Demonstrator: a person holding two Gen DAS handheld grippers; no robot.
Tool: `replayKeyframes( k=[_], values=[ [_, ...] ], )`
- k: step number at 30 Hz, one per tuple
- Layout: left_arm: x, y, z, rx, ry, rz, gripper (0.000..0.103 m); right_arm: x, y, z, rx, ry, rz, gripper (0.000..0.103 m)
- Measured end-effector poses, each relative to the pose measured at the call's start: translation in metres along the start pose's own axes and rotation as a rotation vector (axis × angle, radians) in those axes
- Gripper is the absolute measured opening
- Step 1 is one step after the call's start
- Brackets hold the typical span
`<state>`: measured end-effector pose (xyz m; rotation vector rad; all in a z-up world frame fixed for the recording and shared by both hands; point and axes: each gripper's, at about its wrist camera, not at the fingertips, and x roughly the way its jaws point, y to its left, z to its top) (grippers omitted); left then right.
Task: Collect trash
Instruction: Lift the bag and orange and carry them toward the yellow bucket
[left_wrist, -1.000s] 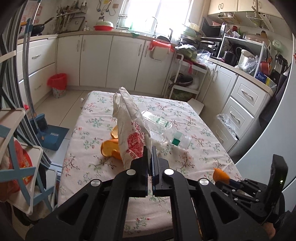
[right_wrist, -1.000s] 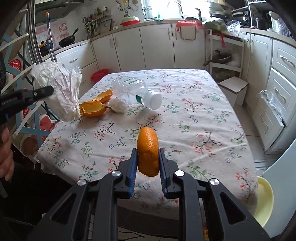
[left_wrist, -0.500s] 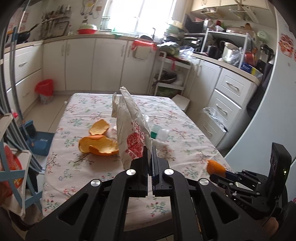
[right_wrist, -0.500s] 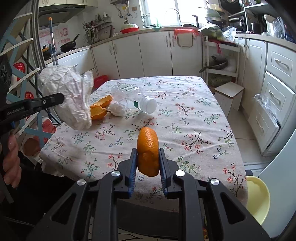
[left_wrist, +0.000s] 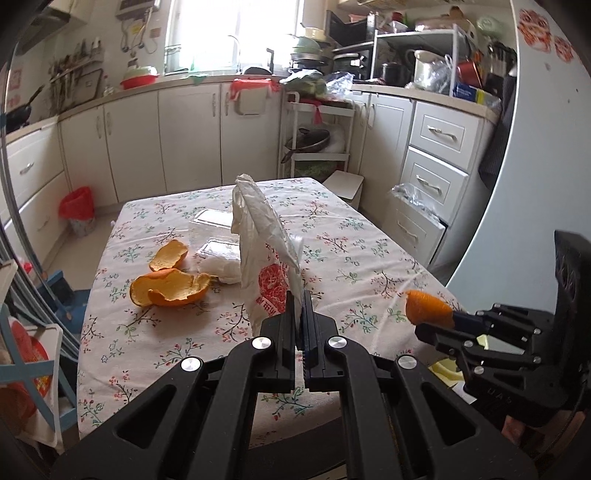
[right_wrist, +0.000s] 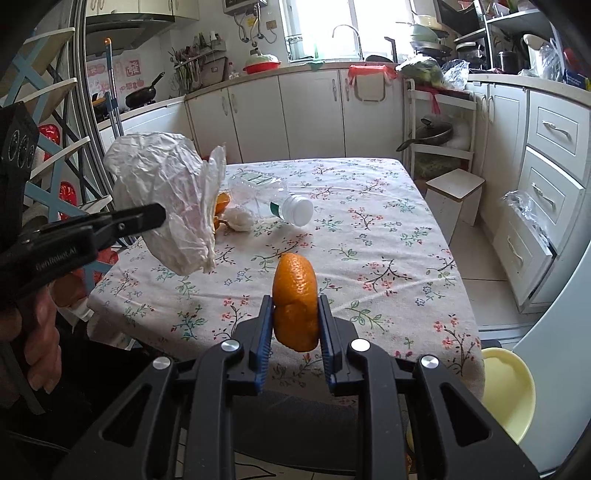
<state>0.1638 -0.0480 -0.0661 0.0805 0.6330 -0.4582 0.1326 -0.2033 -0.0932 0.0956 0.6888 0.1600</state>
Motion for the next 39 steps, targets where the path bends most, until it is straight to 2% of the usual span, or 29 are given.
replayKeyframes(
  k=[22, 39],
  values=[
    [0.004, -0.023, 0.001, 0.072, -0.002, 0.007, 0.002, -0.001, -0.004, -0.003, 0.013, -0.002, -0.017, 0.025],
    [0.021, -0.059, 0.005, 0.126, 0.01, -0.057, 0.002, -0.023, -0.065, -0.015, 0.134, -0.009, -0.136, 0.026]
  ],
)
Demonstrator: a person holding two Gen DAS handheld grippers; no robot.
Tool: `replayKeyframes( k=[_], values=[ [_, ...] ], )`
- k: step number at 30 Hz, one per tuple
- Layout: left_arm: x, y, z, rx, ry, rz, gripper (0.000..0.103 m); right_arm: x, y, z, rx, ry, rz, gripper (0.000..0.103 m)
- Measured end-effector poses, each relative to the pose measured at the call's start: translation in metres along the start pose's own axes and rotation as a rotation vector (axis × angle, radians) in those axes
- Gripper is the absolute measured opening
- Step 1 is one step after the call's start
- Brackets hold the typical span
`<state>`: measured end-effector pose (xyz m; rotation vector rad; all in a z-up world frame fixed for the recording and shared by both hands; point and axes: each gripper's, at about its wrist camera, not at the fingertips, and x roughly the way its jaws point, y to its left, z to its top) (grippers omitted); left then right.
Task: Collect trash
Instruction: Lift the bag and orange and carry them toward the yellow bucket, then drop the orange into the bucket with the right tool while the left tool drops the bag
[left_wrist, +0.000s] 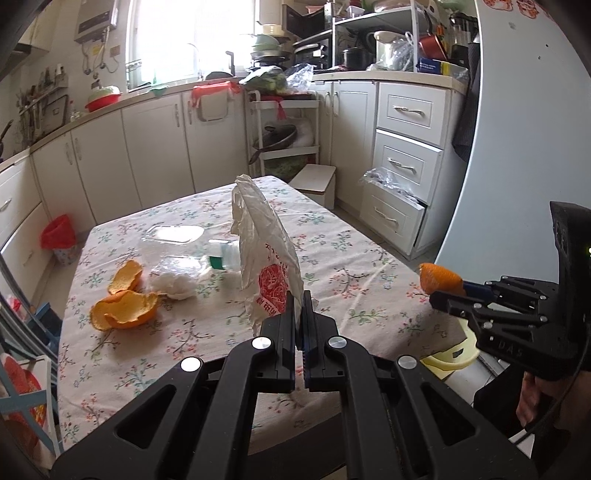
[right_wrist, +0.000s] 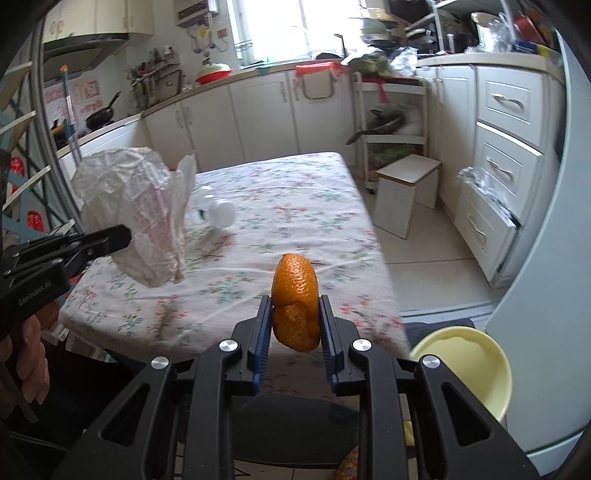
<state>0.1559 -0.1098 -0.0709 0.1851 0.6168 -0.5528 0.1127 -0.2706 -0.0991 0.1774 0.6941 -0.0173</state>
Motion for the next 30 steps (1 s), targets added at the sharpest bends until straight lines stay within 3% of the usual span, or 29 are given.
replayKeyframes(
  k=[13, 22, 30],
  values=[
    [0.021, -0.052, 0.016, 0.033, -0.006, -0.166, 0.002, 0.005, -0.087, -0.022, 0.179, 0.056, -0.192, 0.026],
    [0.04, -0.096, 0.034, 0.048, 0.006, -0.268, 0.002, 0.026, -0.13, -0.035, 0.286, 0.1, -0.266, 0.026],
    [0.069, -0.141, 0.04, 0.09, 0.049, -0.343, 0.002, 0.019, -0.154, -0.04, 0.382, 0.091, -0.28, 0.043]
  ],
)
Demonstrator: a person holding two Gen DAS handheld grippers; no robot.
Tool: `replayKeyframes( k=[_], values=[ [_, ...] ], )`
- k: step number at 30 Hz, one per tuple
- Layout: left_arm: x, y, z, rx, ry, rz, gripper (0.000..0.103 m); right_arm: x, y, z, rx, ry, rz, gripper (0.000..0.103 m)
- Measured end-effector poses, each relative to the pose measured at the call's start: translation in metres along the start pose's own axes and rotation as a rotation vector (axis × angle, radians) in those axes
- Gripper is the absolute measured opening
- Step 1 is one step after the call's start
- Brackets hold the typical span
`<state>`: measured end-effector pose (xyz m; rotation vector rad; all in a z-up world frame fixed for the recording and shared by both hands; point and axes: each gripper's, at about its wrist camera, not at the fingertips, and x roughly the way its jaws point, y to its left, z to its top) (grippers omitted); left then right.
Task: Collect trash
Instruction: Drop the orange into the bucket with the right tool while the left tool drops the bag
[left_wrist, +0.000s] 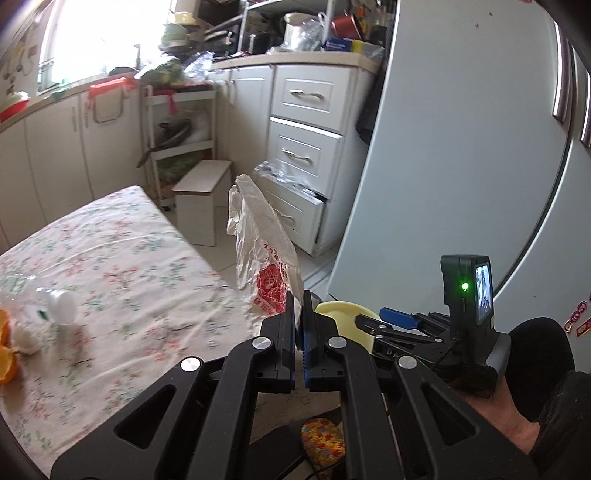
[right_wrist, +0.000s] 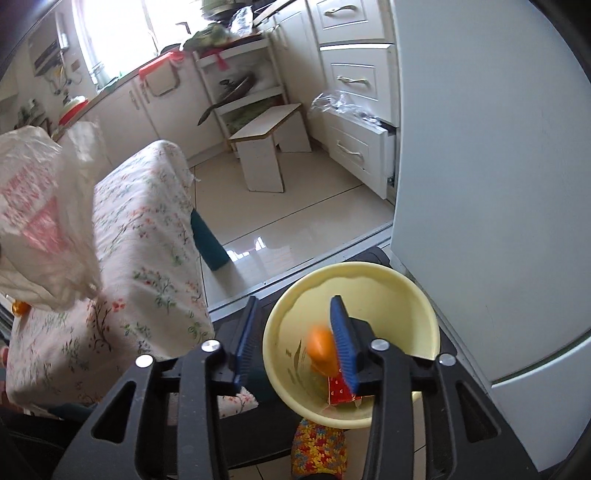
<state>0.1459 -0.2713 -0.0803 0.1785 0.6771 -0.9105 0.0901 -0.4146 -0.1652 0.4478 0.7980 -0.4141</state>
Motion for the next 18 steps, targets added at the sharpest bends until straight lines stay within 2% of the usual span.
replayKeyframes(
  k=[4, 6, 9, 13, 18],
  values=[
    [0.014, -0.013, 0.003, 0.0, 0.016, -0.038, 0.003, -0.01, -0.011, 0.001, 0.064, 0.01, 0.035, 0.049],
    [0.021, -0.019, 0.004, 0.001, 0.025, -0.058, 0.002, -0.023, -0.017, -0.005, 0.096, 0.029, 0.058, 0.055],
    [0.03, -0.027, 0.005, 0.007, 0.044, -0.082, 0.002, -0.043, -0.021, -0.021, 0.123, 0.06, 0.09, 0.06],
    [0.043, -0.04, 0.005, 0.014, 0.069, -0.116, 0.002, -0.057, -0.016, -0.047, 0.127, 0.119, 0.144, 0.063],
    [0.059, -0.059, 0.009, 0.027, 0.093, -0.168, 0.002, -0.056, -0.002, -0.052, 0.086, 0.139, 0.173, 0.064]
  ],
)
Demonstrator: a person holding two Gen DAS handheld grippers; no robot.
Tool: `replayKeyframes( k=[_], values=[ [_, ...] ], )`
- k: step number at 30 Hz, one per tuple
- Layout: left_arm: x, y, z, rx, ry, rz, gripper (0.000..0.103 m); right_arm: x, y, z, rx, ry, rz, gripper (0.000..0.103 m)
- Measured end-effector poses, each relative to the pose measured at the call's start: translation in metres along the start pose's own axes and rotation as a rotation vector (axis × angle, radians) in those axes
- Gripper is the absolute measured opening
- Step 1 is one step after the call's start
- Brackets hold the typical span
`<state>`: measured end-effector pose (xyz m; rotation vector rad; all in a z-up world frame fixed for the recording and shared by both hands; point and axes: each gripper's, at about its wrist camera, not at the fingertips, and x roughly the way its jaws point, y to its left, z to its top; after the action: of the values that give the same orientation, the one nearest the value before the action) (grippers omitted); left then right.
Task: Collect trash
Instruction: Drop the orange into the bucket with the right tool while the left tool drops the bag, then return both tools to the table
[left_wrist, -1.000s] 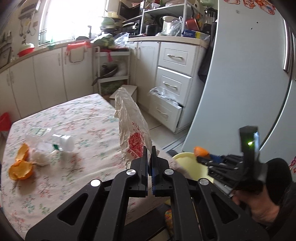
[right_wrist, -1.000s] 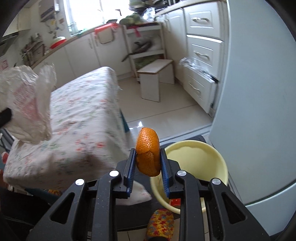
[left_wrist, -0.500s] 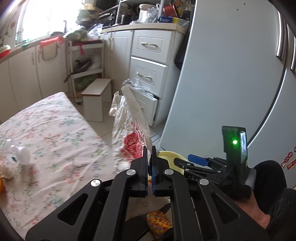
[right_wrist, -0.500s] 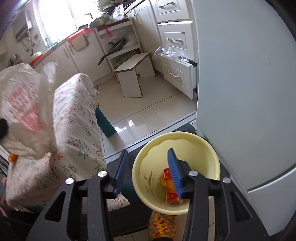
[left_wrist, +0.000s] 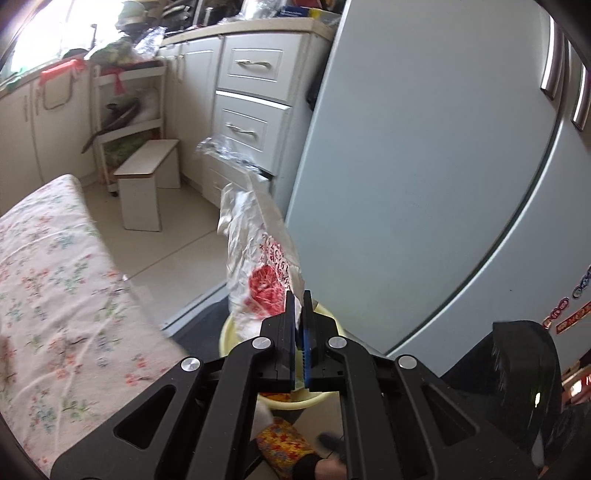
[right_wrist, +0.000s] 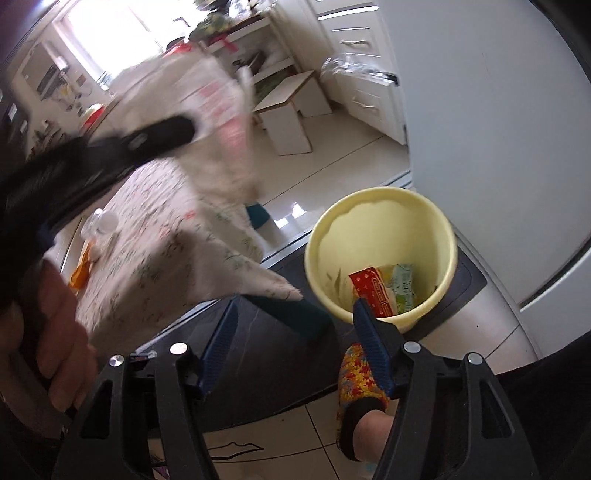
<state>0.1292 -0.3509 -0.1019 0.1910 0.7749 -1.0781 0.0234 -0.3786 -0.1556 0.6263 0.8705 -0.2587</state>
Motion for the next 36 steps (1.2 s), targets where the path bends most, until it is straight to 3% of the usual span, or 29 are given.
replayKeyframes(
  k=[4, 7, 9, 10, 11, 15, 25, 36],
  values=[
    [0.022, -0.011, 0.011, 0.021, 0.037, -0.033, 0.003, 0.002, -0.006, 0.003, 0.026, -0.008, -0.005, 0.066],
    [0.046, -0.016, 0.019, 0.039, 0.083, -0.001, 0.006, 0.003, -0.012, 0.0, 0.046, -0.003, -0.011, 0.066],
    [0.059, -0.016, 0.021, 0.04, 0.119, 0.028, 0.019, 0.004, -0.013, 0.001, 0.054, -0.001, -0.013, 0.066],
    [0.065, -0.016, 0.021, 0.044, 0.138, 0.046, 0.034, 0.005, -0.015, 0.001, 0.059, 0.001, -0.013, 0.066],
    [0.068, -0.016, 0.021, 0.05, 0.145, 0.064, 0.042, 0.006, -0.016, 0.002, 0.063, 0.003, -0.013, 0.066],
    [0.062, -0.016, 0.017, 0.061, 0.135, 0.098, 0.048, 0.011, -0.015, 0.001, 0.07, 0.012, -0.009, 0.066],
    [-0.016, 0.033, -0.009, -0.027, 0.038, 0.316, 0.068, 0.011, -0.005, 0.002, 0.017, -0.005, 0.012, 0.067],
    [-0.145, 0.137, -0.051, -0.214, -0.055, 0.584, 0.075, -0.003, 0.062, -0.005, -0.232, -0.117, 0.042, 0.071]
  ],
)
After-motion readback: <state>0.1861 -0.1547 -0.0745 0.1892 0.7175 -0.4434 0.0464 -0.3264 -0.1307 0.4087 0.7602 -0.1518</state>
